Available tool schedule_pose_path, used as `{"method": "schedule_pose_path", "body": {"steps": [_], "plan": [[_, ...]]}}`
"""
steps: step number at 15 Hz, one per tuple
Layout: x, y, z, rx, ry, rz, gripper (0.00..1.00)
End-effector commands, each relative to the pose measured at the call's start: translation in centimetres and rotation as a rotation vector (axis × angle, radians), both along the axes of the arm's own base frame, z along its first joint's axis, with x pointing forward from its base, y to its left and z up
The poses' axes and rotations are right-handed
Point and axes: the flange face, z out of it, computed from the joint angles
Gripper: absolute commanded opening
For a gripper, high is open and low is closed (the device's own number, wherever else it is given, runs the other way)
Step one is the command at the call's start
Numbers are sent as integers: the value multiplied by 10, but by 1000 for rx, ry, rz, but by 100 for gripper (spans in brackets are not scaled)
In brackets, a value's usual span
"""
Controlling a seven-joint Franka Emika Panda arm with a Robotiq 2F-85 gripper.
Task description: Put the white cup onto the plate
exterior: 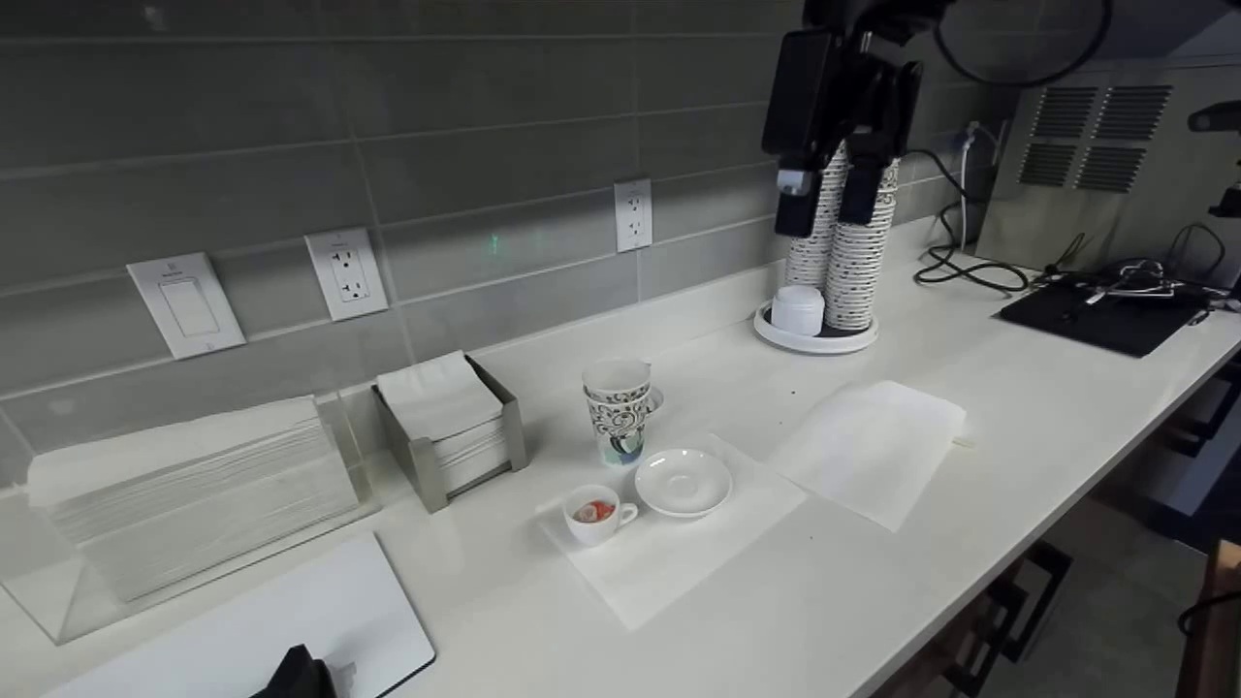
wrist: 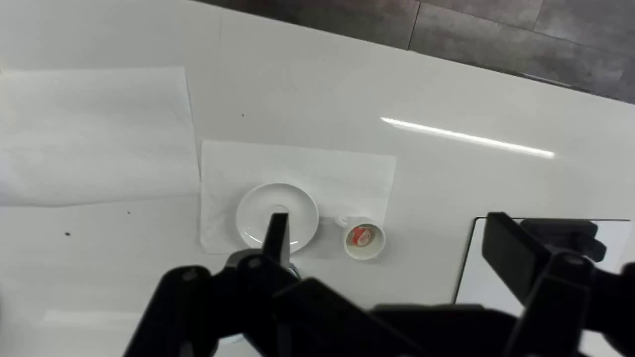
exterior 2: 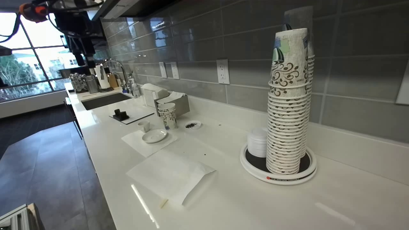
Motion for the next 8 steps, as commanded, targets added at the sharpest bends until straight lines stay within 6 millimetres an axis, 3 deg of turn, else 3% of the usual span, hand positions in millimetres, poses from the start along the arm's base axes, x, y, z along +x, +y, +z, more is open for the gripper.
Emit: {"method": "schedule_pose_path", "body": {"steps": [1, 5, 8], "plan": [[29, 10, -39, 31, -45, 191, 100], [60, 4, -108, 13, -103, 361, 100], [68, 5, -167, 6, -99, 424, 100]]}}
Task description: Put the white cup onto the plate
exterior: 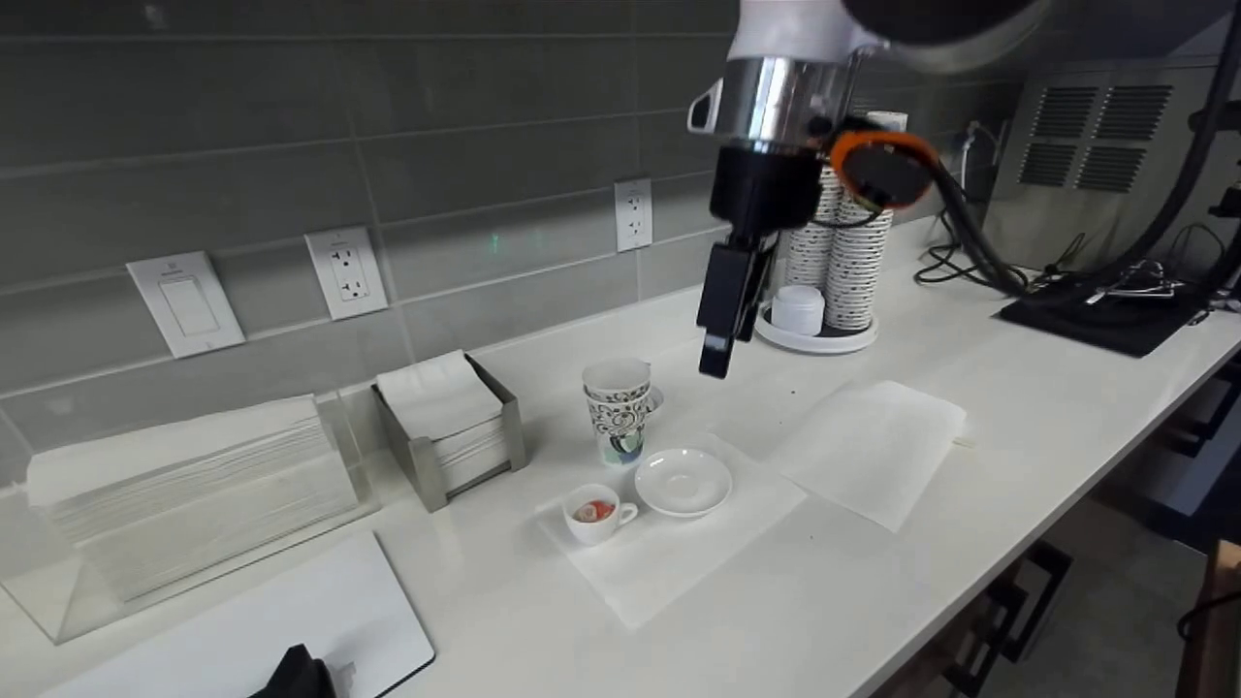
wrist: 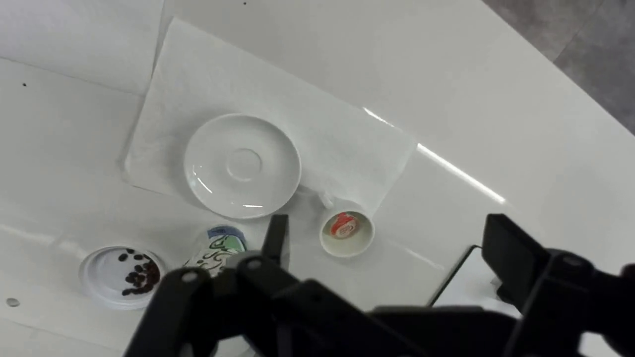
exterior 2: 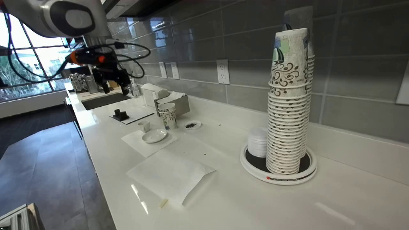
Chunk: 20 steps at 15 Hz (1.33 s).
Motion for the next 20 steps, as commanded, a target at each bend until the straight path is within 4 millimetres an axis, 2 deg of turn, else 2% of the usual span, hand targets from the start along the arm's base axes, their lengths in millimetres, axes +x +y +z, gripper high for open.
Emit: {"method": "schedule_pose_path", "body": {"steps": [1, 2, 3, 4, 5, 10, 13, 20], "plan": [[7, 8, -62, -34, -23, 122, 100], [10, 9, -77, -8, -46, 159, 100], [8, 3, -55, -14, -15, 90, 100], [8, 4, -68, -14, -7, 98, 100], [9, 4, -71, -15, -1, 97, 100], [10, 3, -60, -12, -19, 93, 100], [18, 11, -92, -46, -24, 151, 100], [42, 30, -162, -59, -200, 184, 100]]}}
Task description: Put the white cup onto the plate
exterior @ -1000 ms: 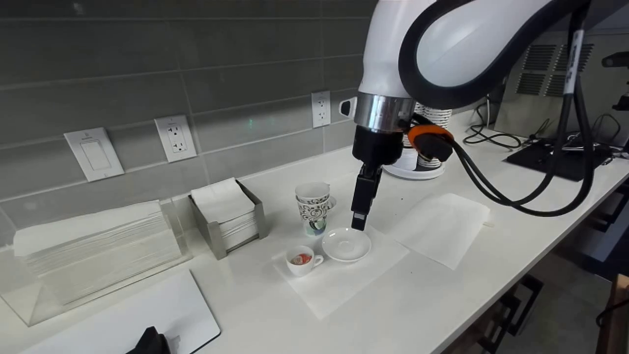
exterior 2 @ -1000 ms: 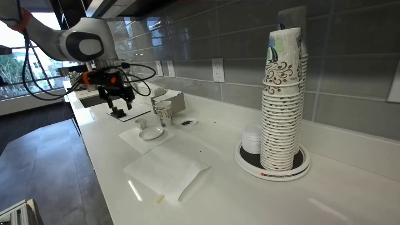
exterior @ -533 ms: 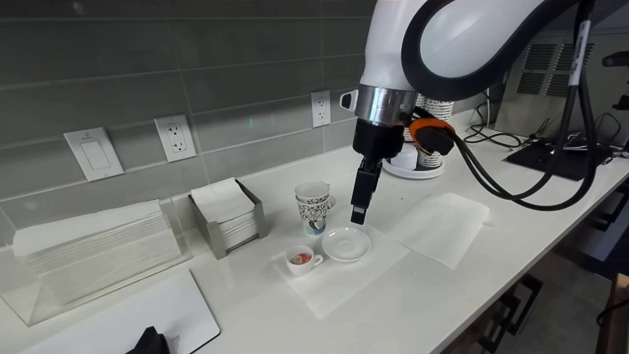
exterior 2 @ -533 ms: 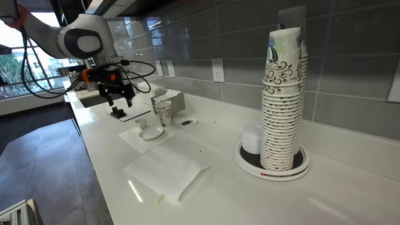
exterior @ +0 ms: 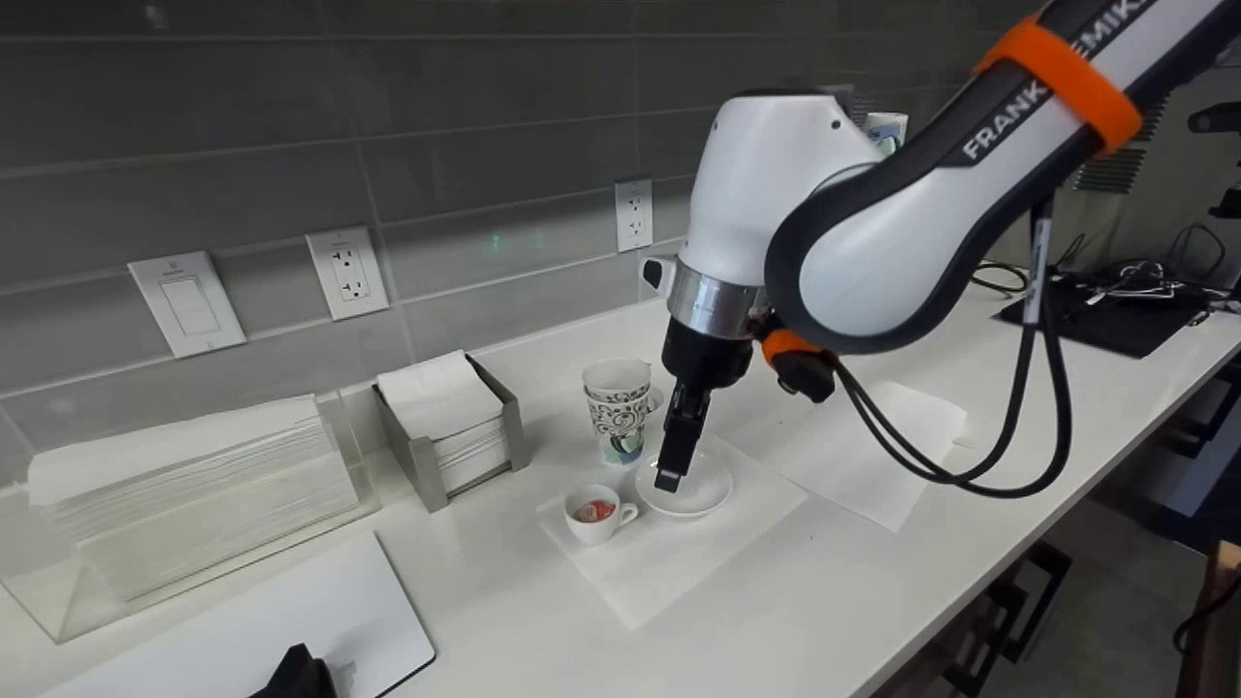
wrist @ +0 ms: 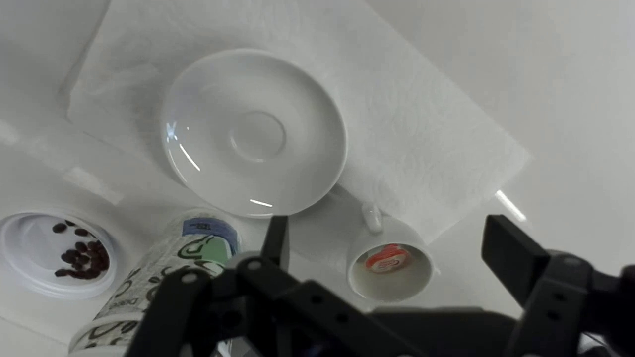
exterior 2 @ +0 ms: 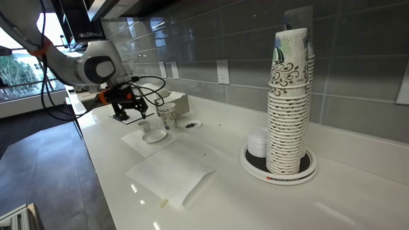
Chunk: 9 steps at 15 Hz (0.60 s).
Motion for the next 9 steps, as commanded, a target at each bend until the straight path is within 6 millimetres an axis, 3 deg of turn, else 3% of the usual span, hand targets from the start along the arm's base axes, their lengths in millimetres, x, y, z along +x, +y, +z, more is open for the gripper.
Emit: {"method": "schedule_pose_path", "body": {"steps": [1, 4, 8, 9], "plan": [[11, 11, -38, -1, -65, 15, 100], [15, 15, -59, 9, -140, 35, 100], [23, 19, -70, 28, -211, 47, 99], [24, 20, -72, 29, -220, 49, 89]]}}
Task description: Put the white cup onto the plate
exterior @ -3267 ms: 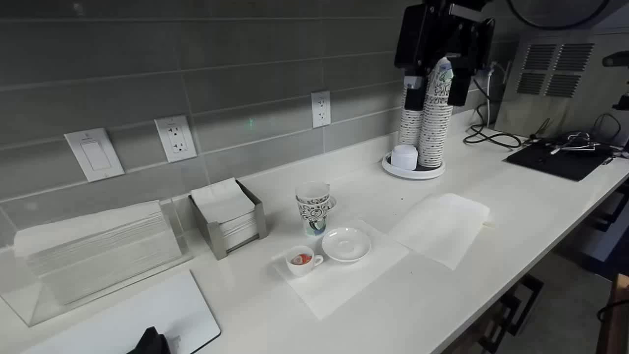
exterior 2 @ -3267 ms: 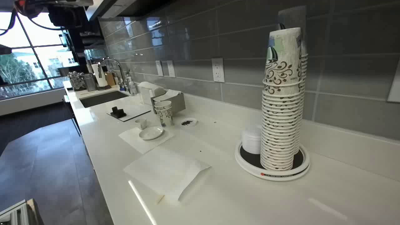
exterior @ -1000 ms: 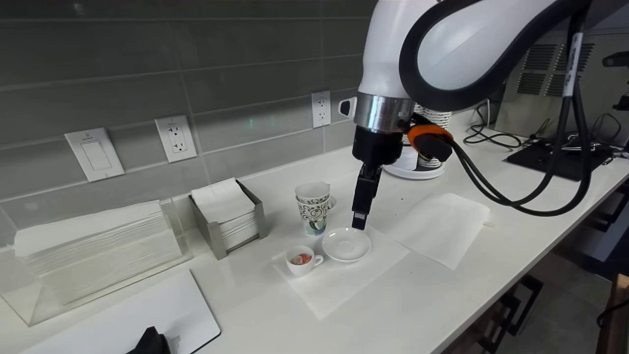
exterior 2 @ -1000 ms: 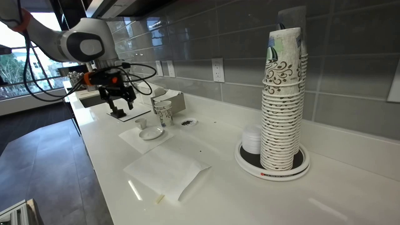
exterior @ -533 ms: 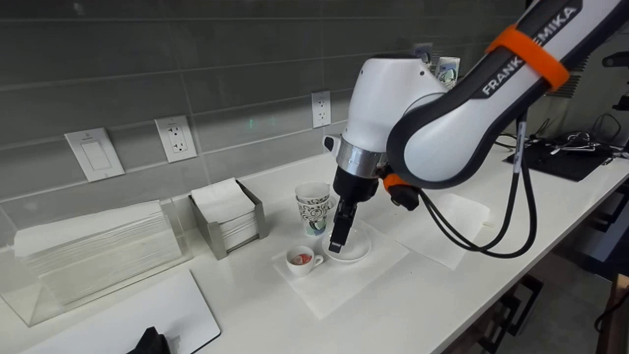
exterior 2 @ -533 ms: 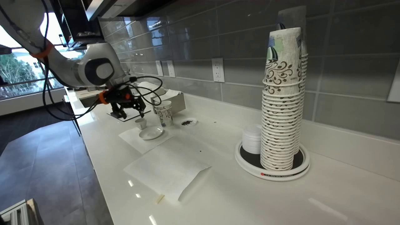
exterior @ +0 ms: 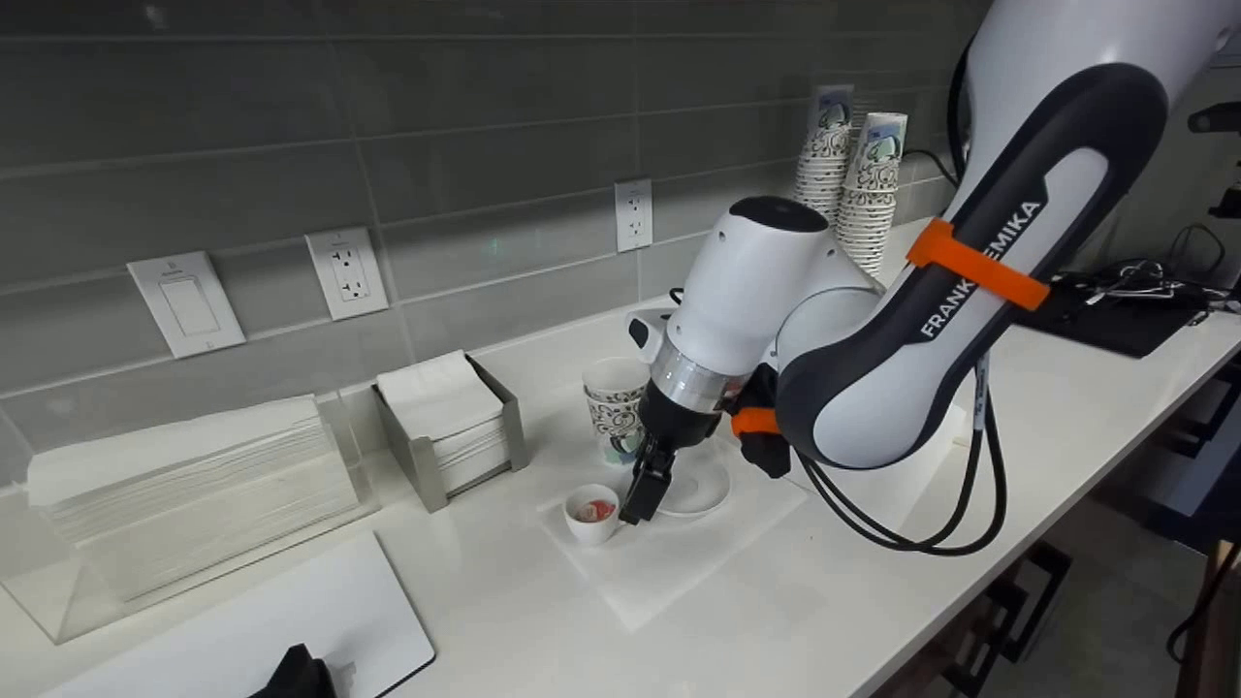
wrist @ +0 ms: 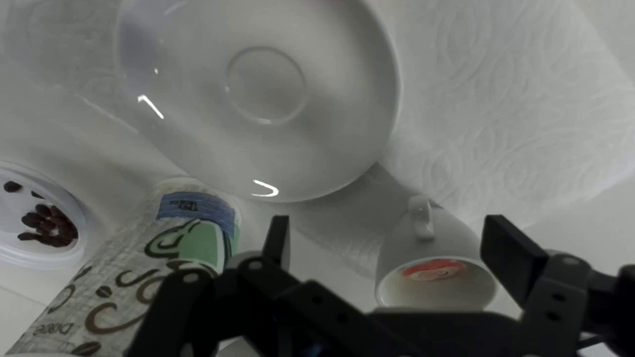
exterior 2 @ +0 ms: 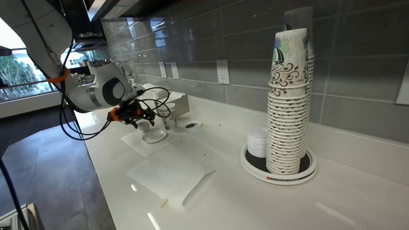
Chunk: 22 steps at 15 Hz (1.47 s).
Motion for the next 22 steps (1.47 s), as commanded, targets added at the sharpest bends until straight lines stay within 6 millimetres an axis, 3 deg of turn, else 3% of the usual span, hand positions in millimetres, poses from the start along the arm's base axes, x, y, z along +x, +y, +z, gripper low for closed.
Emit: {"method": "schedule_pose_path", "body": {"steps": [1, 2, 3, 7, 12, 18, 22], "plan": [[10, 11, -8, 9, -41, 11, 83], [10, 14, -11, 13, -44, 16, 79], [10, 16, -14, 16, -42, 25, 65], [7, 24, -23, 24, -25, 41, 35], [6, 21, -19, 15, -31, 40, 1], [3, 26, -4, -4, -36, 44, 3], [-7, 47, 26, -116, 9, 60, 3]]}}
